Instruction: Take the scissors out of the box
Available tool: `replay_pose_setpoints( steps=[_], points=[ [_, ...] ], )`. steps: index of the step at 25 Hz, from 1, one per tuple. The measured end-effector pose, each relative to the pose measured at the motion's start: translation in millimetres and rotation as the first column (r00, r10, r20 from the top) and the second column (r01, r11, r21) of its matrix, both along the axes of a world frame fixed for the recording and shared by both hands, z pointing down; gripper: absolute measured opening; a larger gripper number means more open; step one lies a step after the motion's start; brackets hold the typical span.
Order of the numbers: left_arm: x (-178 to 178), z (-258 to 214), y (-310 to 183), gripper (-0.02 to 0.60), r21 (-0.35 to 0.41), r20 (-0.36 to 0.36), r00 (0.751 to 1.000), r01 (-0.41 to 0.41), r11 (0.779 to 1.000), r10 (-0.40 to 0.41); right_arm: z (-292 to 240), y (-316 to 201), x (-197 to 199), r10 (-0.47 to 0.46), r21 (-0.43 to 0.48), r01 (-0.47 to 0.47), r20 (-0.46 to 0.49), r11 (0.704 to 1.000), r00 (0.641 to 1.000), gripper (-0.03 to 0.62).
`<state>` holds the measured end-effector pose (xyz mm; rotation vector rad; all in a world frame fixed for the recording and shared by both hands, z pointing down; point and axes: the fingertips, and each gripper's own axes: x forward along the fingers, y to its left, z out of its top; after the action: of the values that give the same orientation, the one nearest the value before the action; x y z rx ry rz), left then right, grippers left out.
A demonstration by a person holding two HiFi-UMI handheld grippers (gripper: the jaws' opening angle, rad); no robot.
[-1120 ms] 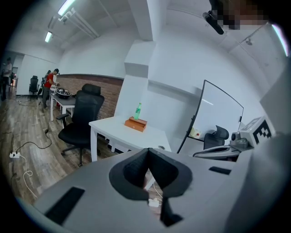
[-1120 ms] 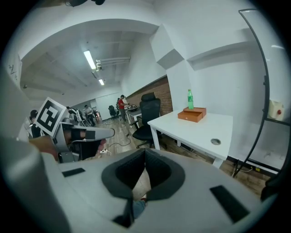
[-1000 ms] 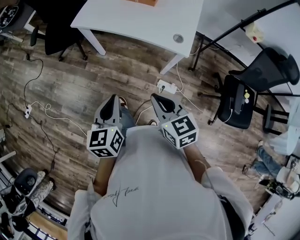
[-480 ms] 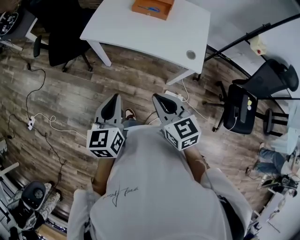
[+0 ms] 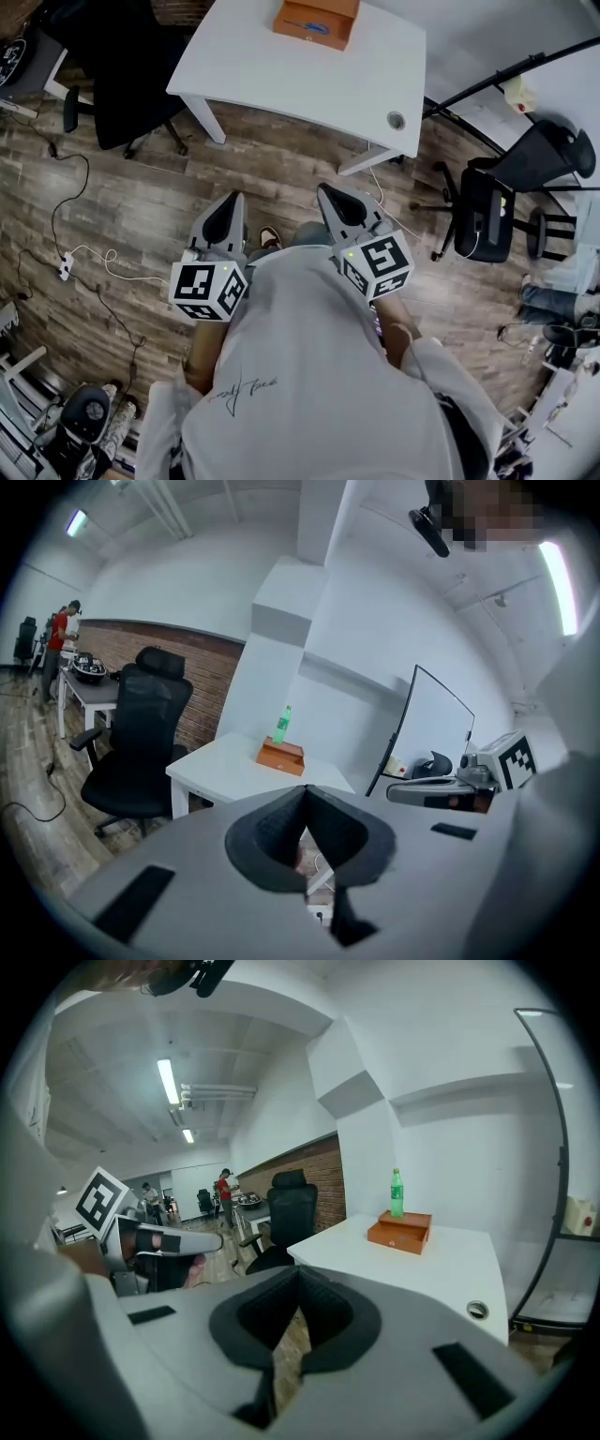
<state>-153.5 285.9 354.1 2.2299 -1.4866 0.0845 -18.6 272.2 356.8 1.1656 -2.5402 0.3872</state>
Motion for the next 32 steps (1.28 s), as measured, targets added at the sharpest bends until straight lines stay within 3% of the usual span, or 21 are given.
replay_pose_setpoints(
  steps=[14, 21, 32],
  points=[
    [6, 10, -30, 0.008, -0.026, -0.033, 0.997, -0.066, 0.997, 0.065, -1, -35, 16, 0.100, 0.025, -0.099, -0.048, 0.995, 0.994, 0.011],
    [11, 7, -72, 0.008, -0.027, -0.002, 0.996, -0.092, 0.995, 0.092, -10, -81, 24, 0.145, 0.072, -0.147, 0.032, 0.987, 0.989, 0.011],
    [25, 12, -146, 0.008, -0.081, -0.009, 0.990, -0.139, 0.987, 0.139, -6, -159, 30, 0.134, 0.051, -0.136, 0.049, 0.989, 0.990, 0.010]
  ],
)
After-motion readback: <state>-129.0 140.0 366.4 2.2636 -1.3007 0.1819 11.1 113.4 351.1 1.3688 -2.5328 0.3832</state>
